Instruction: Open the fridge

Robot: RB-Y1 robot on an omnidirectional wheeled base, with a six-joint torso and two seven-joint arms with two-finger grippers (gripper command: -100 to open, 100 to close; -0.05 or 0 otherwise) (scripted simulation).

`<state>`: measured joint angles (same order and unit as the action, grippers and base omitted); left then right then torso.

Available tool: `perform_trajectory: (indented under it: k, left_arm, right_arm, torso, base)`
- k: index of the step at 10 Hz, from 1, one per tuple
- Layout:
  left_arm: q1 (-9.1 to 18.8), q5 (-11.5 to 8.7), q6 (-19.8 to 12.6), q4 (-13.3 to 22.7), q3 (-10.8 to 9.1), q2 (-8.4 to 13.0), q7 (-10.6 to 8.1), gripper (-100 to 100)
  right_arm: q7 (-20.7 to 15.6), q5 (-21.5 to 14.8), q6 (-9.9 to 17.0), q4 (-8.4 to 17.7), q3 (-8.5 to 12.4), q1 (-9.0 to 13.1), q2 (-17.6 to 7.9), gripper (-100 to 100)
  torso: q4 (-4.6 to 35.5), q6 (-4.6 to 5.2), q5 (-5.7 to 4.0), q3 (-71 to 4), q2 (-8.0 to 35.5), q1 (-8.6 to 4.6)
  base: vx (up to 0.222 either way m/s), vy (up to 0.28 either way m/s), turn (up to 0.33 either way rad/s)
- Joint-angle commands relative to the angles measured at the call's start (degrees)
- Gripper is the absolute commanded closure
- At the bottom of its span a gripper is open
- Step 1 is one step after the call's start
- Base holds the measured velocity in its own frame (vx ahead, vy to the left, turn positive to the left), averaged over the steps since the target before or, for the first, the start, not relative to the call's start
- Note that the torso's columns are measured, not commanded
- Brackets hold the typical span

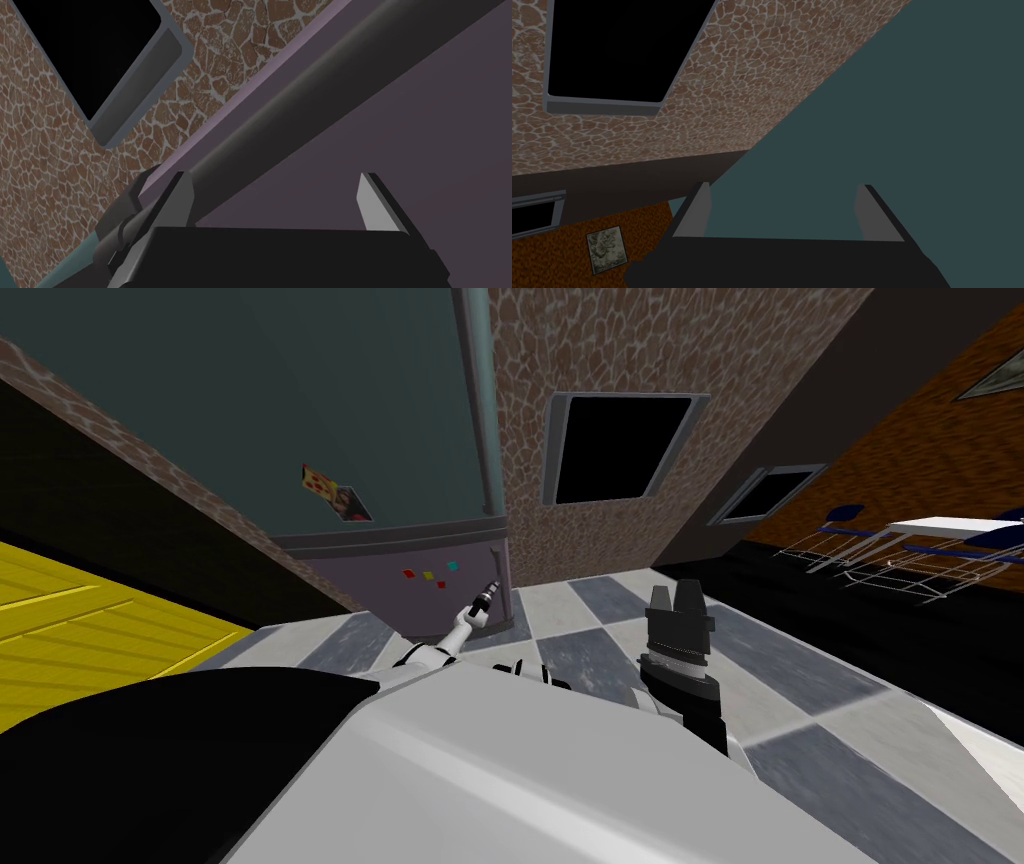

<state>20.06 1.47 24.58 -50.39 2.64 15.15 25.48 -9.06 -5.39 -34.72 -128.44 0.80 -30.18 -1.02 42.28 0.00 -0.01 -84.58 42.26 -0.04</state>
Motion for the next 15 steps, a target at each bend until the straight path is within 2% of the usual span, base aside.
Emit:
perform_trajectory:
  k: [1,4,6,8,9,11,12,14,15]
  left_arm:
    - [1.83,0.27,-0.16,3.41,0.12,0.9,0.73,-100]
    - [4.83,0.65,-0.06,8.26,0.24,2.65,1.77,-100]
    - [6.95,0.91,0.04,11.6,0.32,4.57,2.53,-100]
    - [7.09,0.83,0.73,12.12,0.32,4.2,2.26,-100]
    - [7.09,0.83,0.74,12.11,0.32,4.18,2.25,100]
    - [7.46,1.62,0.71,11.52,2.85,3.86,0.79,100]
    - [7.46,1.62,0.71,11.52,2.85,3.86,0.79,100]
    - [7.96,2.43,0.76,10.81,5.44,3.45,-0.68,100]
    - [7.96,2.43,0.76,10.81,5.44,3.45,-0.68,100]
  right_arm:
    - [0.0,0.0,0.0,0.0,0.0,0.0,0.0,0]
    - [0.0,0.0,0.0,0.0,0.0,0.0,0.0,0]
    - [0.0,0.0,0.0,0.0,0.0,0.0,0.0,0]
    - [0.0,0.0,0.0,0.0,0.01,0.0,-0.01,0]
    - [0.0,0.0,0.0,0.0,0.01,0.0,-0.01,0]
    - [0.0,0.0,0.0,0.0,0.02,0.02,-0.02,0]
    - [0.0,0.0,0.01,0.01,0.02,0.05,-0.02,0]
    - [0.0,0.0,0.01,0.01,0.02,0.04,-0.02,0]
    - [0.0,0.0,0.01,0.01,0.02,0.04,-0.02,0]
  torso:
    - [-0.01,0.0,-0.02,0.0,0.0,-0.08]
    - [0.0,0.0,0.04,0.01,0.01,0.11]
    - [-0.01,0.0,-0.01,-0.01,-0.01,-0.05]
    - [0.01,0.0,0.05,0.04,0.05,0.19]
    - [0.01,-0.01,0.08,0.03,0.05,0.26]
    - [0.08,0.18,0.2,0.25,0.46,0.27]
    - [0.06,0.13,0.27,0.47,0.81,0.38]
    - [0.17,-0.19,0.07,0.14,0.22,0.24]
    - [0.17,-0.07,0.07,0.07,0.12,0.17]
  base:
    - [-0.006,-0.099,0.009]
    - [0.002,-0.077,0.014]
    - [0.01,-0.106,0.016]
    - [0.002,-0.028,0.002]
    - [-0.001,-0.003,0.018]
    - [-0.236,0.13,-0.097]
    - [-0.336,0.12,-0.097]
    - [-0.306,0.126,-0.101]
    - [-0.281,0.123,-0.058]
